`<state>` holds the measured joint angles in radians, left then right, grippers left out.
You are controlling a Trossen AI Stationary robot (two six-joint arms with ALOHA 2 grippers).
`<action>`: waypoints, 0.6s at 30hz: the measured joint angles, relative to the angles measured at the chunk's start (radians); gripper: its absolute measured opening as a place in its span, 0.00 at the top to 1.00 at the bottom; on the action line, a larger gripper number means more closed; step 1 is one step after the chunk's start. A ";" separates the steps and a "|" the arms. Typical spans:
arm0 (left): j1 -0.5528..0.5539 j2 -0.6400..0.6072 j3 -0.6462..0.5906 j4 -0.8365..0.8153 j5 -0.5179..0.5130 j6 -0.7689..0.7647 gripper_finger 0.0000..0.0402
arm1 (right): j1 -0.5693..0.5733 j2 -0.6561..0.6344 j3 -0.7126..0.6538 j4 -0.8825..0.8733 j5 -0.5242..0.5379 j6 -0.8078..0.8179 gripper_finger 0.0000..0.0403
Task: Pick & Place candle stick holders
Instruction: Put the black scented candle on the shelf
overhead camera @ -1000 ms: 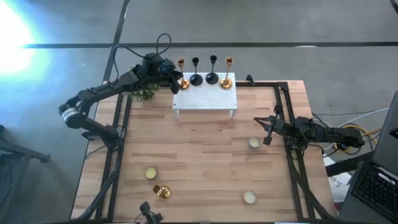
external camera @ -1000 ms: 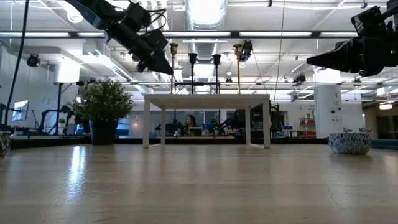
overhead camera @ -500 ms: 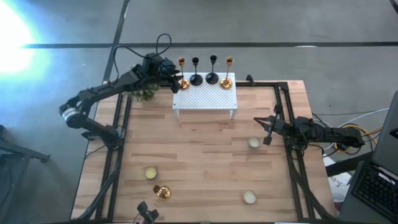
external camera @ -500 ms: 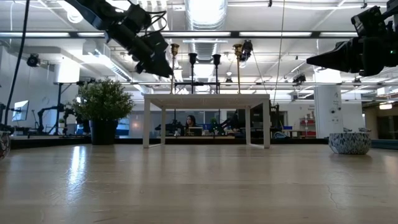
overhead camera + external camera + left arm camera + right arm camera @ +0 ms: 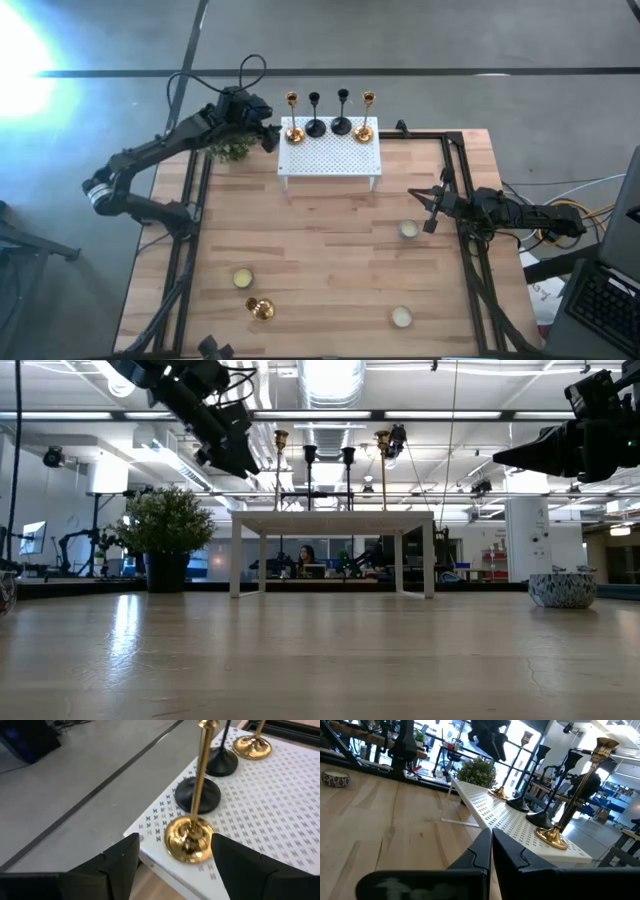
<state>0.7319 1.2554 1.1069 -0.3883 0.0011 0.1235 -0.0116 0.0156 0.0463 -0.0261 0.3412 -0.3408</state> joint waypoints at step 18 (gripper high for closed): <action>-0.001 -0.257 0.001 -0.328 0.010 0.045 0.38 | 0.000 0.000 0.000 0.000 0.000 0.000 0.98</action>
<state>0.7311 0.9988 1.1076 -0.7165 0.0114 0.1683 -0.0116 0.0154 0.0463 -0.0261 0.3414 -0.3408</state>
